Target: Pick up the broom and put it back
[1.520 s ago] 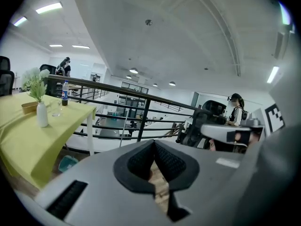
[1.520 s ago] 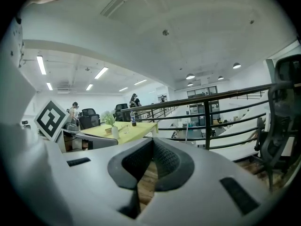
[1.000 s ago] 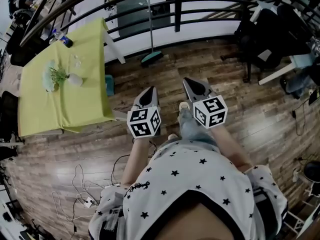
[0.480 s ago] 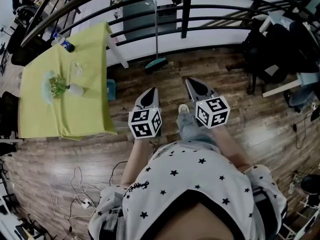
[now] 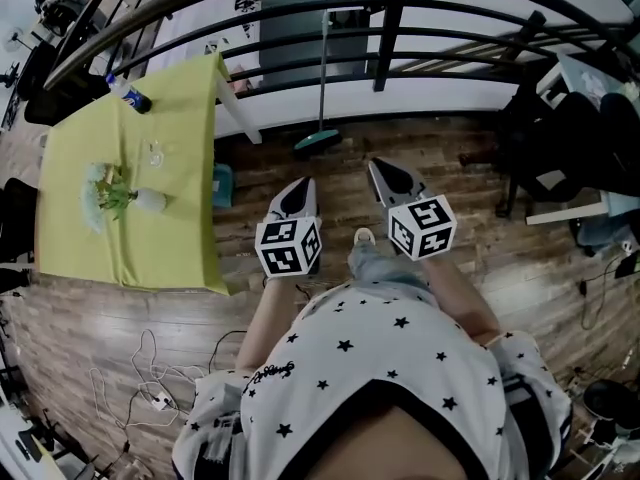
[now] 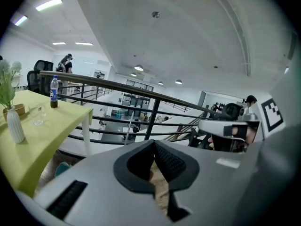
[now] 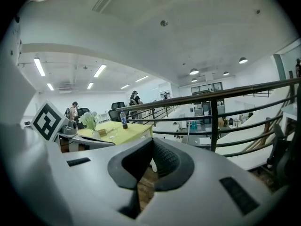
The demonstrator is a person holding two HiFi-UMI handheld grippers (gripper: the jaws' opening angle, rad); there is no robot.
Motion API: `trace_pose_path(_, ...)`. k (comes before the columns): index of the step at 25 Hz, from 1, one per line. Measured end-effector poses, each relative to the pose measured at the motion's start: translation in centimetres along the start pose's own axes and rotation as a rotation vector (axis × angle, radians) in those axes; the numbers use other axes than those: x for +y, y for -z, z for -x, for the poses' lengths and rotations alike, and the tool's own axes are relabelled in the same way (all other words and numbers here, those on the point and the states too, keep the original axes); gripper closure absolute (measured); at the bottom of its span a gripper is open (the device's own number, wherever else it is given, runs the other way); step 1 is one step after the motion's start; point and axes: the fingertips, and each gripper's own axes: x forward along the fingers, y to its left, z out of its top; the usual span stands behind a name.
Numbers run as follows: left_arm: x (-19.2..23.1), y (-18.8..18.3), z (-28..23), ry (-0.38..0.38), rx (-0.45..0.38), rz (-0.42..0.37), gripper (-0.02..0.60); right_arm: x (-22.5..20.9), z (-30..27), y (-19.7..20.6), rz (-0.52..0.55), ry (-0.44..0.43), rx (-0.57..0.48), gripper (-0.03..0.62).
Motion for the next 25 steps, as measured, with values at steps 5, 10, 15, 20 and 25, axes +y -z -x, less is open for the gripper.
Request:
trace_pose_path(5, 0.6, -1.8, -4.3, -0.017, 0.003, 0.013, 0.569, -3.5, -3.3, -1.5, 0.017, -0.032, 0.008, 0.6)
trace_pose_path(10, 0.9, -3.6, -8.9, -0.035, -0.002, 0.037, 0.569, -7.3, -6.3, -2.8, 0.03, -0.063, 0.017, 0.6)
trace_pose_path(15, 1.1, -5.0, -13.0, -0.053, -0.008, 0.054, 0.569, -10.6, -8.9, -3.8, 0.041, -0.085, 0.027, 0.6)
trace_pose_path(20, 1.0, -5.8, -16.0, -0.069, -0.003, 0.052, 0.569, -13.3, -10.6, -4.3, 0.034, -0.094, 0.03, 0.6)
trace_pose_path(25, 1.2, -5.8, -17.4, -0.086, 0.011, 0.057, 0.569, -14.5, -11.7, -4.3, 0.009, -0.103, 0.035, 0.6)
